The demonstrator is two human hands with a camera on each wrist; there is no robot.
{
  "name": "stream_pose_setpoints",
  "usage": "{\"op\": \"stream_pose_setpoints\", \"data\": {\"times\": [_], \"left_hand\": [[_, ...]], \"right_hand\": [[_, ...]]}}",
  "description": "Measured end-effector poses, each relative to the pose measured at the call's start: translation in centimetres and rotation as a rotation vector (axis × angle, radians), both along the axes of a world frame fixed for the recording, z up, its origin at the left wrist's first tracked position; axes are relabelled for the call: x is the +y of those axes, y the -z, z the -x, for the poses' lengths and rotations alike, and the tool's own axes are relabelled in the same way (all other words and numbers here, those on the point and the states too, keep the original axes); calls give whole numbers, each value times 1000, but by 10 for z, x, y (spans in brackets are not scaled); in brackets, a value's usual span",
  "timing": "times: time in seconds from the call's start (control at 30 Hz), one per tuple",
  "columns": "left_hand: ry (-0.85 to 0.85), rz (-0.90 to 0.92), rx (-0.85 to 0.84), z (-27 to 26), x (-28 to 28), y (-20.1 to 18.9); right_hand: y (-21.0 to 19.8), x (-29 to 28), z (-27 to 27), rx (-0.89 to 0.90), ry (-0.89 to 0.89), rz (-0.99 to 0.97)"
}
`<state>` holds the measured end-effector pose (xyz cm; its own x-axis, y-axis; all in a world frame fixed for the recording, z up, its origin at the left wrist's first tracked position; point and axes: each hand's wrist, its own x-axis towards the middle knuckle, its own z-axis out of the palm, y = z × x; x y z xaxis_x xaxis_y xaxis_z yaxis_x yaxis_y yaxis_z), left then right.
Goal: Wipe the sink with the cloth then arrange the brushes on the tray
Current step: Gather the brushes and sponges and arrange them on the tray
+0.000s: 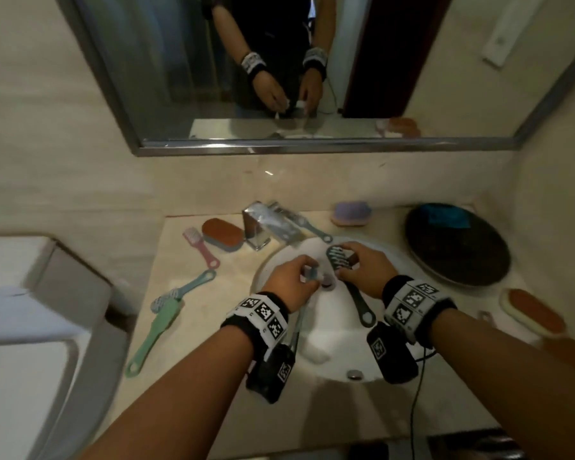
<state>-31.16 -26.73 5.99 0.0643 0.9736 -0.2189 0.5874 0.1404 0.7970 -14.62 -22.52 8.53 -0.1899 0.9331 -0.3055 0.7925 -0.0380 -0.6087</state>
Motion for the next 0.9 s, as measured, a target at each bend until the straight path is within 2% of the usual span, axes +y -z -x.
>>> {"op": "stream_pose_setpoints", "data": {"times": [0.23,0.43,0.53,0.67,0.9], "left_hand": [[76,-10,-55,-133,66,8],[-104,92,-225,-223,112,18],[-156,118,-255,-249,125,21],[-94,145,-162,-267,145,28],[-71,123,-177,-285,190,46]], "right_hand": [[2,61,-129,-9,54,13],[21,103,-219,-11,115,70],[31,120,-246,-36,140,92],[44,139,-264,-35,165,145],[57,168,-284,6,244,167]]}}
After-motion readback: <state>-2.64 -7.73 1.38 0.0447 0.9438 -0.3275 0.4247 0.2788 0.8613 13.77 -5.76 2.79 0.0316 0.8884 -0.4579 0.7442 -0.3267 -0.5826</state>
